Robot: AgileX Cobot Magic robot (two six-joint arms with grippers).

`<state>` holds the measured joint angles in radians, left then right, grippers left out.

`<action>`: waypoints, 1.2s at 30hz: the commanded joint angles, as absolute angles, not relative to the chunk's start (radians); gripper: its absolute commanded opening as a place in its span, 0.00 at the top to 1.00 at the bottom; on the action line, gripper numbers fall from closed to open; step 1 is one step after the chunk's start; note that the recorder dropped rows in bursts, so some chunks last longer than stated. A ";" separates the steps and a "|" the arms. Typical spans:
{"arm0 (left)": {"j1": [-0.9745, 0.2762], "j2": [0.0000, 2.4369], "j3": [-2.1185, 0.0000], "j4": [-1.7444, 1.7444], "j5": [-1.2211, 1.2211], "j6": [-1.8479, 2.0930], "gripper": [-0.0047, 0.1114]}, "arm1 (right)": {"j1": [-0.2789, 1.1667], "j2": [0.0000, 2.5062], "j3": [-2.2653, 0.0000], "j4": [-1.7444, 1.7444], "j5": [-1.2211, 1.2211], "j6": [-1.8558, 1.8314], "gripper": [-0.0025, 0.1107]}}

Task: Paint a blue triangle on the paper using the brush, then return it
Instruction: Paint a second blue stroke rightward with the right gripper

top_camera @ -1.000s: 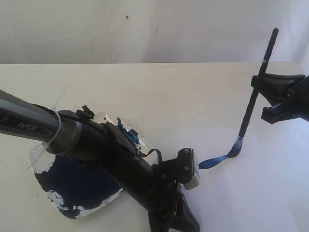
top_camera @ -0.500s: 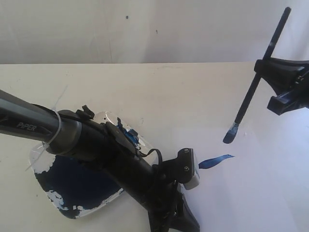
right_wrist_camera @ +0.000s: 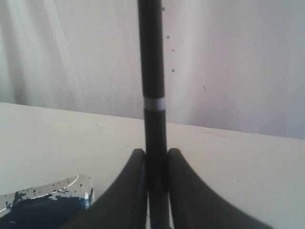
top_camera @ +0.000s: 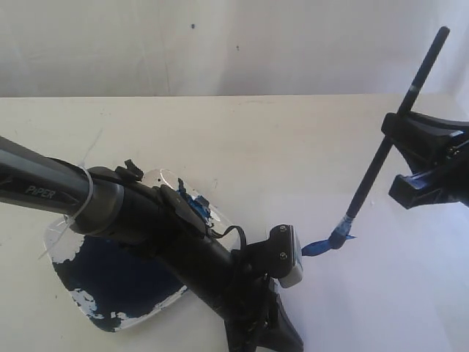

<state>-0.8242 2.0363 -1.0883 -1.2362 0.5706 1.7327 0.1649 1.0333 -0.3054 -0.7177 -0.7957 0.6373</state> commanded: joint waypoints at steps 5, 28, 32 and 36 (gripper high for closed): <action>-0.830 2.052 -1.077 -1.196 0.572 1.722 0.96 | 0.297 1.109 -0.304 -0.469 -0.787 0.492 0.98; -0.830 2.052 -1.077 -1.196 0.576 1.723 0.96 | 0.330 1.293 -0.318 -0.375 -0.838 0.387 0.98; -0.830 2.052 -1.077 -1.196 0.576 1.723 0.96 | 0.330 1.257 -0.318 -0.374 -0.750 0.374 0.98; -0.830 2.052 -1.077 -1.196 0.576 1.723 0.96 | 0.330 1.198 -0.318 -0.367 -0.665 0.363 0.98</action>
<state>-0.8242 2.0363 -1.0883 -1.2362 0.5706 1.7291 0.3291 1.2351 -0.3157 -0.3746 -0.7299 0.3829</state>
